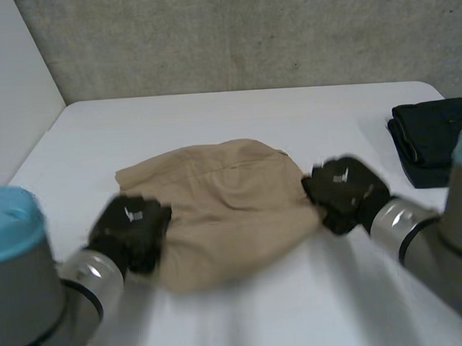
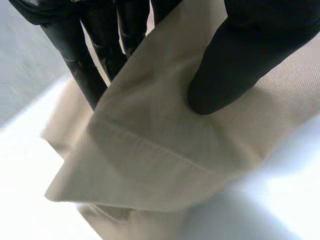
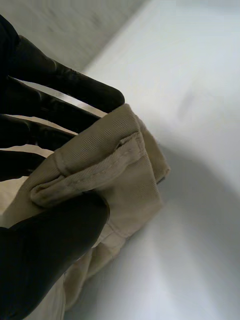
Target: Fold the laundry.
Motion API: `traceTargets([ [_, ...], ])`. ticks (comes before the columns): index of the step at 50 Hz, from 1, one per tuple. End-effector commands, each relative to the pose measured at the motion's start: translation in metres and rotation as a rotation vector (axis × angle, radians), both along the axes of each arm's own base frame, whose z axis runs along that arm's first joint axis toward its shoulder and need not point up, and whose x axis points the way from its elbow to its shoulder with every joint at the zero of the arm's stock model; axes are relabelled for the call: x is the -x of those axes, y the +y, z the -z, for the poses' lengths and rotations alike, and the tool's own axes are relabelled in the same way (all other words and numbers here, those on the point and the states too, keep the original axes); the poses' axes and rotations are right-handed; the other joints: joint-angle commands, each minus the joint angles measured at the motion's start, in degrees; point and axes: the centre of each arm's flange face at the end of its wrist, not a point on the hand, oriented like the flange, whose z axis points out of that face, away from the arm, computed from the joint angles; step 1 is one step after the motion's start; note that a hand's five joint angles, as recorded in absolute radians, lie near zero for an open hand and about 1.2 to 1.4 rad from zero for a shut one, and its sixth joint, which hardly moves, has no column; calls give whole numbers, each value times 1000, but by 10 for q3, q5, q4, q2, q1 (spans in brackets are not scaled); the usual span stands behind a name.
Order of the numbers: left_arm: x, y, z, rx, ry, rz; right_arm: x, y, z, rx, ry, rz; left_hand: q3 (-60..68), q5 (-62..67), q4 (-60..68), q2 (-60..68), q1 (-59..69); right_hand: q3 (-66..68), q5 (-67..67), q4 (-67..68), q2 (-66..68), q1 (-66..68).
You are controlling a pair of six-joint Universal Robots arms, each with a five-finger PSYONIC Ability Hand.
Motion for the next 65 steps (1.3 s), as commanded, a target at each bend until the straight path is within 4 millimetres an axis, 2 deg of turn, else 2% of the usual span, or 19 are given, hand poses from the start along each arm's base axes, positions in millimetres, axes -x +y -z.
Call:
traceTargets([
  [1,-2,4,-94,263,173,7,5,6,-87,135,10,-26,120,132,115,116,153,136,151,119,132,248],
  [3,-4,6,-114,314,204,4,5,8,-99,138,24,-32,120,132,115,116,153,136,151,119,132,248],
  [8,0,1,-130,342,221,8,4,12,-124,162,77,-60,120,132,115,116,153,136,151,119,132,248],
  [10,3,-5,-127,333,212,10,3,8,-126,172,115,-72,120,132,115,116,153,136,151,119,132,248],
  [15,24,-44,-95,252,159,4,-8,-20,-110,168,176,-73,120,132,115,116,153,136,151,119,132,248],
  [18,37,-70,-79,243,136,-2,-17,-42,-100,162,174,-60,120,132,115,116,153,136,151,119,132,248],
  [22,52,-111,-76,339,175,-19,-41,-85,-94,286,125,12,120,132,115,116,153,136,151,119,132,248],
  [23,56,-130,-83,416,219,-34,-46,-90,-95,323,112,24,120,132,115,116,153,136,151,119,132,248],
  [26,60,-153,-100,559,294,-53,-67,-109,-114,504,28,76,120,132,115,116,153,136,151,119,132,248],
  [28,62,-168,-129,732,384,-66,-71,-120,-128,604,-29,107,120,132,115,116,153,136,151,119,132,248],
  [33,67,-171,-176,975,522,-56,-77,-136,-184,939,-225,170,120,132,115,116,153,136,151,119,132,248],
  [38,67,-163,-194,1038,567,-45,-79,-129,-203,1001,-278,176,120,132,115,116,153,136,151,119,132,248],
  [43,69,-149,-164,898,503,-26,-76,-118,-186,848,-182,134,120,132,115,116,153,136,151,119,132,248],
  [48,62,-134,-123,709,396,-23,-67,-96,-137,521,24,31,120,132,115,116,153,136,151,119,132,248],
  [50,58,-123,-93,575,320,-19,-63,-88,-119,414,95,0,120,132,115,116,153,136,151,119,132,248],
  [56,46,-98,-34,292,156,-14,-47,-55,-60,109,351,-111,120,132,115,116,153,136,151,119,132,248],
  [59,44,-84,-11,182,87,4,-47,-51,-43,76,395,-145,120,132,115,116,153,136,151,119,132,248],
  [62,44,-83,19,90,23,-1,-50,-54,-17,41,418,-167,68,80,63,64,102,136,151,119,132,248],
  [65,43,-85,32,53,1,-6,-55,-62,3,18,413,-161,2,15,-3,-1,36,136,151,119,132,248],
])
